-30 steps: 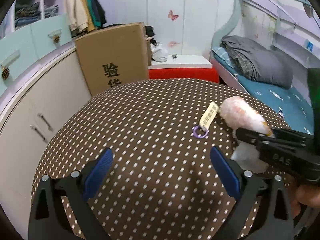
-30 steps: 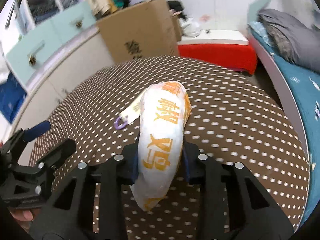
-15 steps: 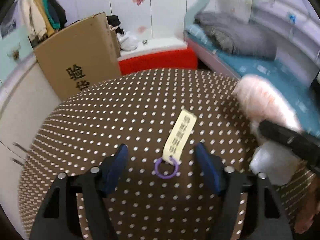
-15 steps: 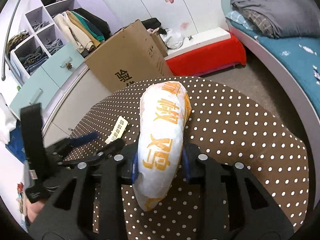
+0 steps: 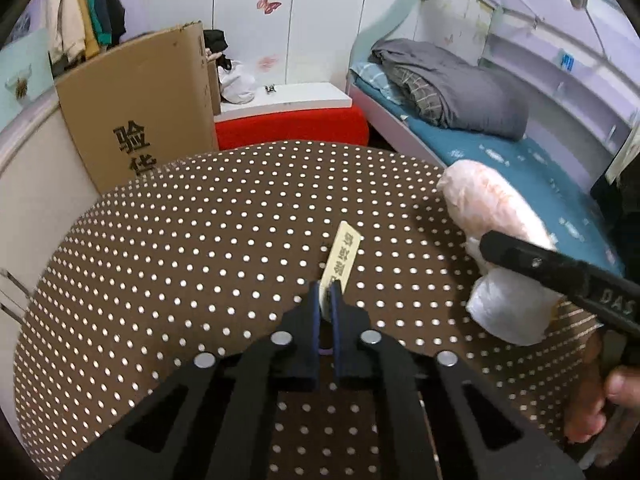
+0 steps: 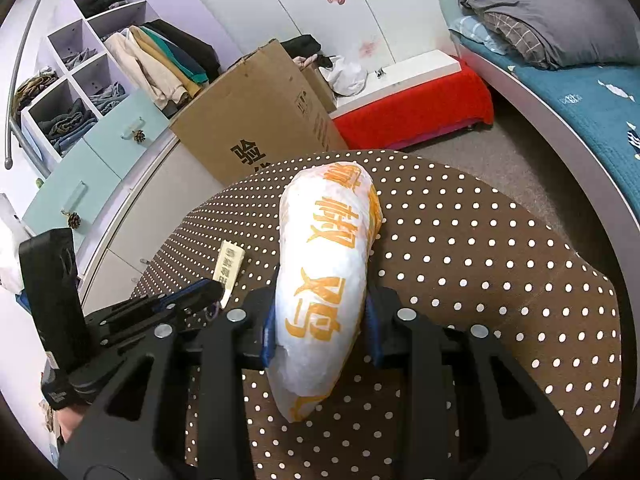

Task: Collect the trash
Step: 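Grasp the purple ring with paper tag with the left tool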

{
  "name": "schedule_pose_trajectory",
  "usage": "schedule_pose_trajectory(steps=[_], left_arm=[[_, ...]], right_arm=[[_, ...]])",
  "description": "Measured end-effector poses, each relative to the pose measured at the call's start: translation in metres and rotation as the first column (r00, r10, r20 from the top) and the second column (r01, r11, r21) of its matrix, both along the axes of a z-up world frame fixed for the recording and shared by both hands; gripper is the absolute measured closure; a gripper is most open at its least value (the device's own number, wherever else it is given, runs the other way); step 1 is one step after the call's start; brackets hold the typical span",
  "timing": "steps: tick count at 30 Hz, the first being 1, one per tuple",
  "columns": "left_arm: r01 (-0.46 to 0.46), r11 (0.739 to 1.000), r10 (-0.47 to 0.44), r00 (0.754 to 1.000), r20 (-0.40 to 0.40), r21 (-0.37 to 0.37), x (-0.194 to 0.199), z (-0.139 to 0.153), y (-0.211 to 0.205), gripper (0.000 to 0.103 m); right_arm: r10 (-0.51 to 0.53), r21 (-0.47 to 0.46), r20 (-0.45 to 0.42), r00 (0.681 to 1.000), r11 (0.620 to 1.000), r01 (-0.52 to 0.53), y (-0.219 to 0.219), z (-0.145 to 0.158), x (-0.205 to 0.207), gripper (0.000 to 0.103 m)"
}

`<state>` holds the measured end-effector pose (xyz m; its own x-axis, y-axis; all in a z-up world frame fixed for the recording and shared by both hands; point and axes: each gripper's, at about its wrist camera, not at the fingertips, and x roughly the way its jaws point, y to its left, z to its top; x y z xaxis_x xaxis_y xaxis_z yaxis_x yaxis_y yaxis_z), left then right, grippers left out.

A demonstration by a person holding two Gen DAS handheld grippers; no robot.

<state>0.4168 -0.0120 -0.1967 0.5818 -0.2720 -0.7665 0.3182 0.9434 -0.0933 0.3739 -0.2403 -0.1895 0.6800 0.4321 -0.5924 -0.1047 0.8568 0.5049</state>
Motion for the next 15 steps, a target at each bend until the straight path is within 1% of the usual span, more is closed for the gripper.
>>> schedule_pose_trajectory(steps=[6,8,9,11,12,13,15], left_arm=[[-0.005,1.0,0.005,1.0,0.012,-0.007,-0.016,0.004,0.002,0.101],[-0.001,1.0,0.001,1.0,0.024,-0.003,-0.025,0.007,0.001,0.101],[-0.003,1.0,0.003,1.0,0.03,0.0,-0.03,0.007,0.002,0.099],[-0.002,1.0,0.002,1.0,0.028,0.005,-0.04,0.006,0.001,0.087],[-0.014,1.0,0.013,0.999,0.033,0.011,-0.045,0.004,0.003,0.068],[-0.02,1.0,0.019,0.999,0.038,0.016,-0.047,0.003,0.003,0.054],[-0.025,0.999,0.024,0.999,0.043,0.03,-0.049,0.0,0.004,0.05]], right_arm=[[0.0,0.003,0.04,0.999,1.0,0.0,-0.006,0.003,-0.006,0.069],[-0.004,0.006,0.044,0.999,1.0,0.003,-0.007,0.004,-0.006,0.069],[-0.005,0.008,0.048,0.999,1.0,0.004,-0.008,0.004,-0.007,0.069],[-0.007,0.009,0.057,0.998,1.0,0.007,-0.008,0.006,-0.009,0.069],[-0.006,0.009,0.06,0.998,1.0,0.006,-0.009,0.006,-0.009,0.069],[-0.005,0.009,0.064,0.998,1.0,0.005,-0.009,0.007,-0.009,0.069],[-0.001,0.013,0.063,0.998,1.0,0.001,-0.013,0.006,-0.01,0.069]])
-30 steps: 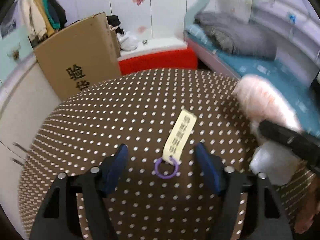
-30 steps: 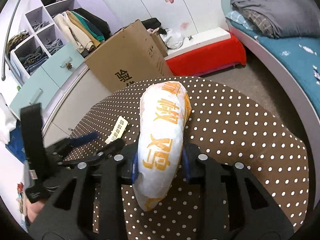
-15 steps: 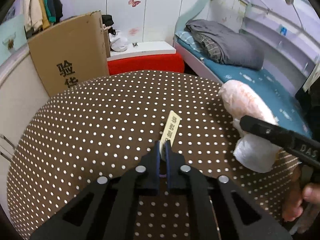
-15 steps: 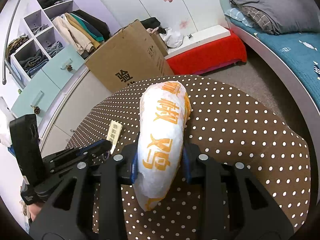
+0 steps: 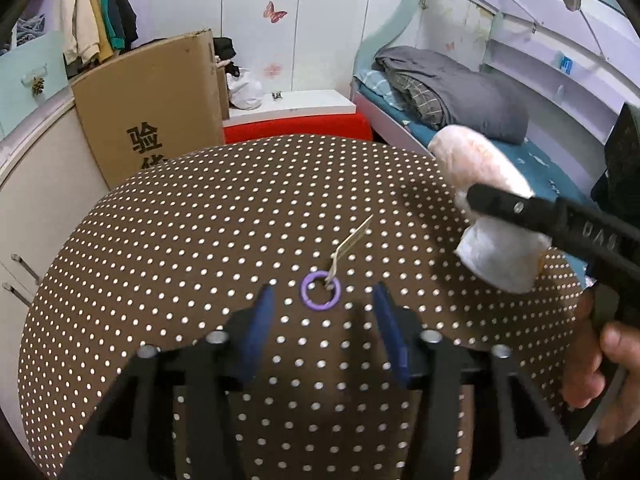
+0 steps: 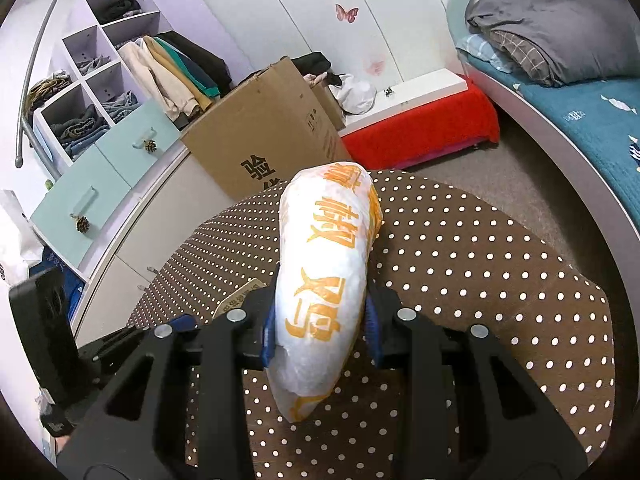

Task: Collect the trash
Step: 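Grasp the purple ring with paper tag with the left tool, then carry the white bag and purple ring to the bin and open both tools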

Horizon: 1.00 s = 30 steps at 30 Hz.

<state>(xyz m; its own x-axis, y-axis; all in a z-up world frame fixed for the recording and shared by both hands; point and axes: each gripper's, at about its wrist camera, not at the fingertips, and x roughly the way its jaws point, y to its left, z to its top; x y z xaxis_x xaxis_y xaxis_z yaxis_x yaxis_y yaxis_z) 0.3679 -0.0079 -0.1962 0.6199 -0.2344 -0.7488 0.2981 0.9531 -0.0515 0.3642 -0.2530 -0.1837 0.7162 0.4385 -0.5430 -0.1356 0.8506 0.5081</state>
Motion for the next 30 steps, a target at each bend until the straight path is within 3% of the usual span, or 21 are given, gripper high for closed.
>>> schedule_pose_trajectory(steps=[5,8,17,20,30], left_arm=[[0.017,1.0,-0.017,0.999,-0.035,0.012,0.015,-0.006,-0.003,0.051],[0.042,0.998,-0.04,0.999,-0.027,0.051,0.019,-0.005,-0.013,0.081],[0.038,0.999,-0.039,0.998,-0.042,-0.023,0.007,-0.002,-0.015,0.083],[0.027,0.997,-0.03,0.999,-0.04,-0.069,-0.003,0.005,-0.014,0.083],[0.073,0.995,-0.069,0.996,0.058,-0.067,-0.042,0.045,-0.058,0.083]], right_arm=[[0.005,0.012,-0.018,1.0,1.0,-0.005,-0.002,-0.002,0.003,0.069],[0.01,0.01,-0.021,1.0,1.0,-0.01,-0.001,-0.001,0.004,0.069],[0.011,0.013,0.023,1.0,1.0,-0.011,0.002,0.004,-0.002,0.069],[0.015,-0.038,0.043,0.999,0.999,-0.013,0.002,0.01,-0.008,0.069],[-0.024,-0.151,0.128,0.991,0.988,0.043,-0.047,0.06,-0.048,0.069]])
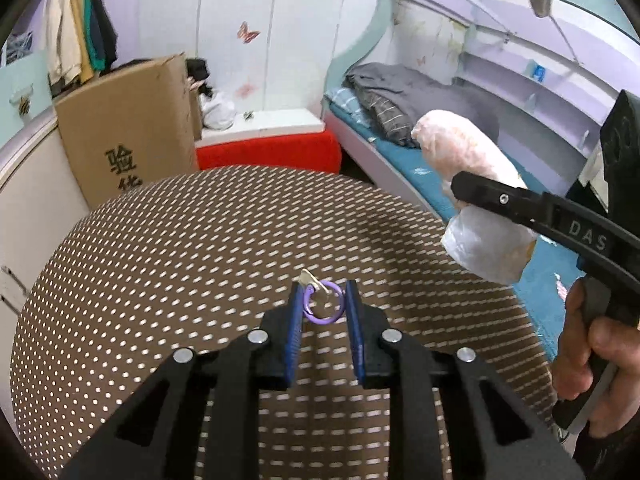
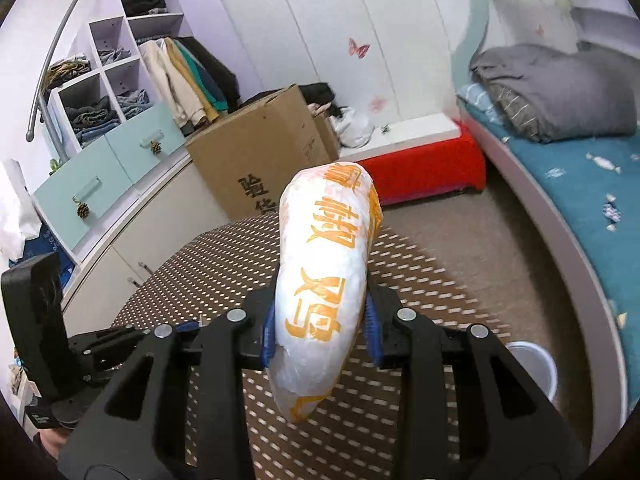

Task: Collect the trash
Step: 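Carry the white bag and purple ring to the bin and open both tools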

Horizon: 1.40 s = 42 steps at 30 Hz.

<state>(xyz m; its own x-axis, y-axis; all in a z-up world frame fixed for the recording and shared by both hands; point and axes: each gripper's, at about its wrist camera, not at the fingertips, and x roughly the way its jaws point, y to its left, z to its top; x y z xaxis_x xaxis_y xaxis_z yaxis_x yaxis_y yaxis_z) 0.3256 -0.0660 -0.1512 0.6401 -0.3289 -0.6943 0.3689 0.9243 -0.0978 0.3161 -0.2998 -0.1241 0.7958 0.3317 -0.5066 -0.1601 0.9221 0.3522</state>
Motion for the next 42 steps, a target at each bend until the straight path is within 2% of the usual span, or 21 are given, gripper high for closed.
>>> schedule_pose_trajectory(steps=[10,17,23,27,29,30,31,32,34,35,38,42], left_arm=[[0.135,0.991,-0.133,0.989,0.062,-0.022,-0.02,0.032,-0.093,0.083],[0.225,0.973,-0.222,0.974,0.05,-0.053,-0.019,0.036,-0.154,0.083],[0.286,0.957,-0.285,0.958,0.022,-0.05,-0.019,0.028,-0.205,0.083],[0.314,0.949,-0.314,0.949,-0.026,-0.033,-0.006,0.013,-0.234,0.083],[0.331,0.944,-0.331,0.942,-0.058,-0.016,0.001,0.003,-0.249,0.083],[0.337,0.942,-0.336,0.939,-0.072,-0.009,0.004,-0.002,-0.254,0.083],[0.346,0.938,-0.344,0.935,-0.087,0.007,0.008,-0.008,-0.262,0.083],[0.353,0.936,-0.349,0.932,-0.097,0.02,0.012,-0.013,-0.267,0.083],[0.365,0.93,-0.357,0.926,-0.125,0.051,0.018,-0.026,-0.281,0.083],[0.373,0.926,-0.362,0.922,-0.139,0.063,0.022,-0.031,-0.286,0.083],[0.388,0.917,-0.368,0.913,-0.178,0.094,0.033,-0.045,-0.302,0.083],[0.409,0.902,-0.369,0.896,-0.246,0.137,0.05,-0.067,-0.322,0.082]], right_arm=[[-0.157,-0.049,0.001,0.988,0.986,0.157,-0.099,0.003,-0.034,0.069],[-0.257,-0.042,-0.077,0.963,0.966,0.255,-0.171,-0.025,-0.04,0.069],[-0.294,-0.066,-0.251,0.922,0.956,0.287,-0.21,-0.091,-0.012,0.068],[-0.288,-0.051,-0.374,0.882,0.956,0.29,-0.223,-0.154,0.012,0.067],[-0.267,-0.035,-0.434,0.86,0.959,0.28,-0.227,-0.185,0.023,0.06],[-0.266,-0.032,-0.455,0.85,0.959,0.283,-0.23,-0.196,0.026,0.053],[-0.273,-0.025,-0.469,0.84,0.955,0.297,-0.235,-0.206,0.029,0.036],[-0.281,-0.013,-0.474,0.834,0.95,0.313,-0.239,-0.214,0.03,0.03],[-0.303,0.018,-0.495,0.814,0.934,0.358,-0.251,-0.225,0.026,0.03],[-0.311,0.035,-0.49,0.815,0.927,0.374,-0.256,-0.225,0.021,0.03],[-0.329,0.059,-0.459,0.825,0.916,0.398,-0.266,-0.216,0.008,0.027],[-0.361,0.079,-0.399,0.843,0.902,0.424,-0.283,-0.187,-0.008,0.025]])
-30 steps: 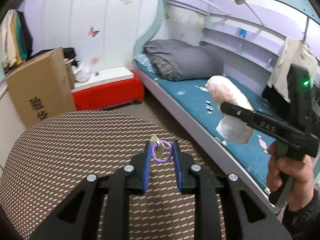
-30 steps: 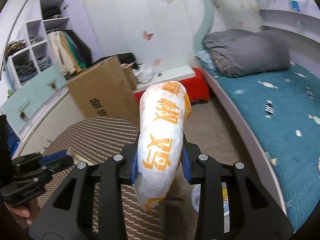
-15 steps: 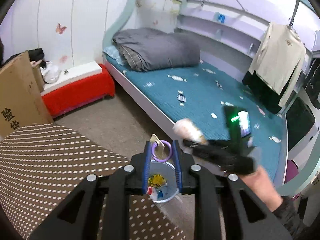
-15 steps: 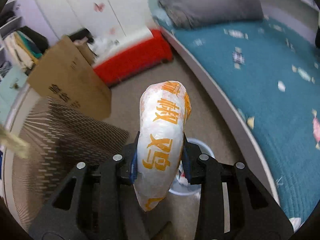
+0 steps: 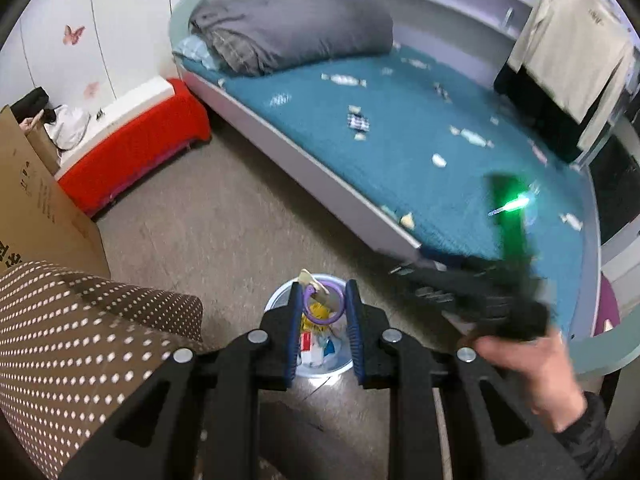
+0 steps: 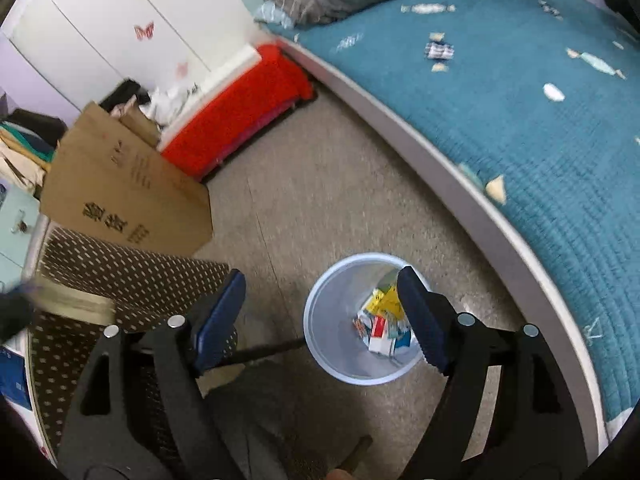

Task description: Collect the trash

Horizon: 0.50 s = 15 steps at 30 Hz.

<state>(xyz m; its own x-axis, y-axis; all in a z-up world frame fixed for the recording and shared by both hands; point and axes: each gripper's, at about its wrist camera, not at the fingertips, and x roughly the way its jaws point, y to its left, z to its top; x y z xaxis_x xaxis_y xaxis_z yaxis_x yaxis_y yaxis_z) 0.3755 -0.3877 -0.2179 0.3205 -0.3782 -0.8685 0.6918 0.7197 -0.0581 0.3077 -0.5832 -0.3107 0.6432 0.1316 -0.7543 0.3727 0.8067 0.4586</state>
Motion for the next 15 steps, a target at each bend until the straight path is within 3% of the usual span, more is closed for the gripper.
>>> schedule_pose_trajectory(steps=[5,6,7,9,15], left_arm=[[0.032,0.996,-0.026,0.997,-0.07,0.08,0.019,-0.023,-0.022,0.08],[0.029,0.996,-0.021,0.996,-0.088,0.084,0.022,-0.025,-0.024,0.066],[0.014,0.996,-0.007,0.996,-0.089,0.087,0.026,-0.025,-0.024,0.036],[-0.017,0.996,0.022,0.998,-0.059,0.087,0.028,-0.021,-0.024,0.016],[-0.066,0.994,0.066,0.998,0.001,0.082,0.02,-0.009,-0.01,0.013]], right_arm=[[-0.013,-0.02,0.052,0.999,1.0,0.014,-0.007,0.026,-0.012,0.02],[-0.011,-0.021,0.059,0.998,1.0,0.013,-0.005,0.03,-0.012,0.02],[-0.011,-0.02,0.067,0.998,1.0,0.012,-0.006,0.033,-0.014,0.017],[-0.016,-0.022,0.082,0.997,1.0,0.017,-0.003,0.039,-0.019,0.014],[-0.026,-0.031,0.088,0.996,0.999,0.029,0.012,0.051,-0.03,0.006]])
